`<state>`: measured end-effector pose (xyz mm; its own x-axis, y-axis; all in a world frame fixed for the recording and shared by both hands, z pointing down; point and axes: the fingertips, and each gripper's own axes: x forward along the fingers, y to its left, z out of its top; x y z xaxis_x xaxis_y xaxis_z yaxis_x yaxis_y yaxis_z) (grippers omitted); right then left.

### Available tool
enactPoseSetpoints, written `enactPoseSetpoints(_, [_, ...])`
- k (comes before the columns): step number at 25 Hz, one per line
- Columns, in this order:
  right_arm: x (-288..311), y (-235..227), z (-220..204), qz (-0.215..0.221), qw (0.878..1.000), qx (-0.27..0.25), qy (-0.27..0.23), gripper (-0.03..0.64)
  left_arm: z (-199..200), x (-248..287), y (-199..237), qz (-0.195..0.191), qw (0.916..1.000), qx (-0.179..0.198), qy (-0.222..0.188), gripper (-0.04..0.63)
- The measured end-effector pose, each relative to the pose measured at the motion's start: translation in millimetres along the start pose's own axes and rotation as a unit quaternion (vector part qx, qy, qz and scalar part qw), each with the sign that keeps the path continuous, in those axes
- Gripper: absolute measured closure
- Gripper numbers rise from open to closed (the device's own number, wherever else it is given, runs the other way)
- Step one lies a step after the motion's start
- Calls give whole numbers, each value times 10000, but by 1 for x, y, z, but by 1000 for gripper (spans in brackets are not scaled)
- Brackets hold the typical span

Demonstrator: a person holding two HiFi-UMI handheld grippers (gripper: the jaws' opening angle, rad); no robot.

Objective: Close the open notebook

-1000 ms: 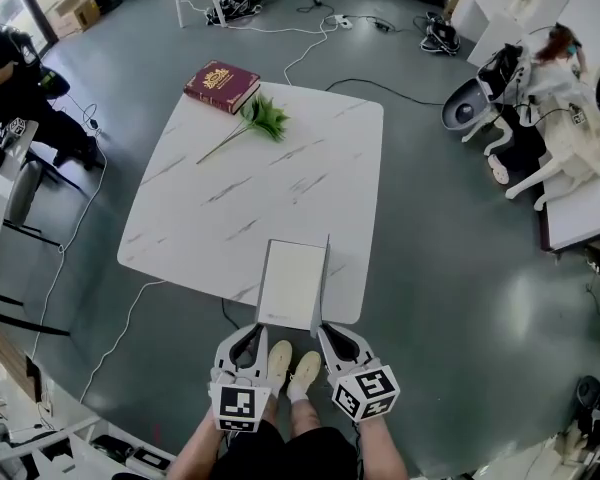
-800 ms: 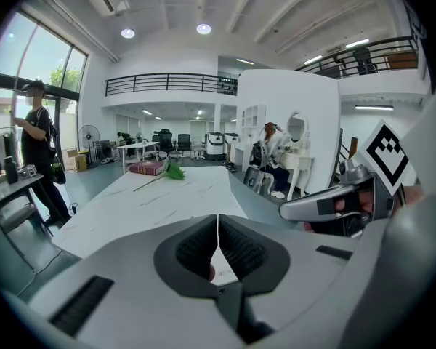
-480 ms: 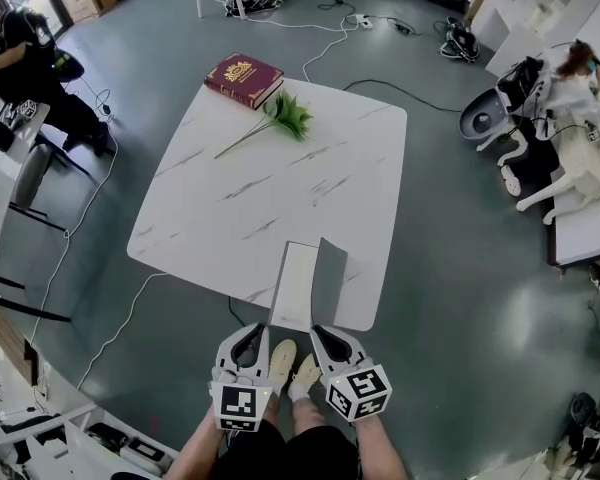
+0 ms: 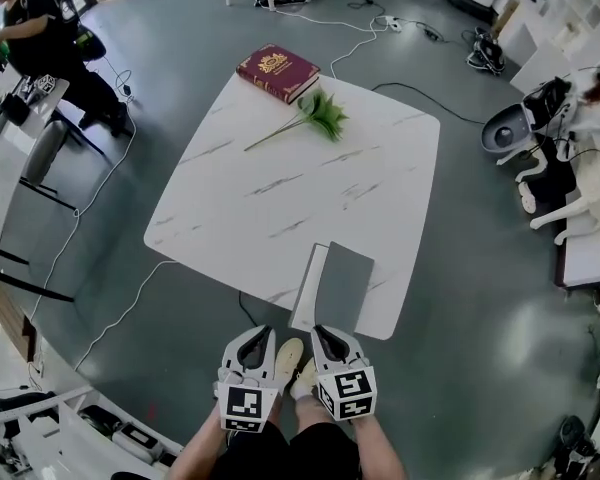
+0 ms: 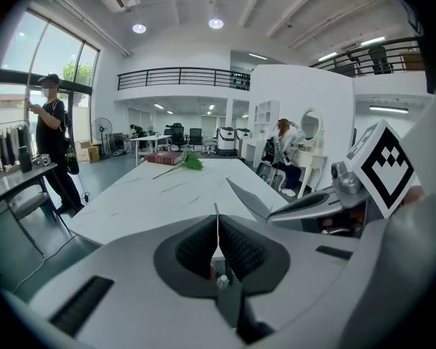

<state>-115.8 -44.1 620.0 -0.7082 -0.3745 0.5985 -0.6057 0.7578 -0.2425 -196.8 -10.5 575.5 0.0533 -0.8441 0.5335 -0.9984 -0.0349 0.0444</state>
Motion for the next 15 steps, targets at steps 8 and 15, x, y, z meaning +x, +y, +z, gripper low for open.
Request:
enactPoseSetpoints(8, [30,10,-11,-151,9985,-327,408,581,-17,0,28,110,9997,-195,65,570])
enactPoseSetpoints(15, [52,18,-20,-211,9963,-545,630,574,-30,5,45,130,9994,-302,130,570])
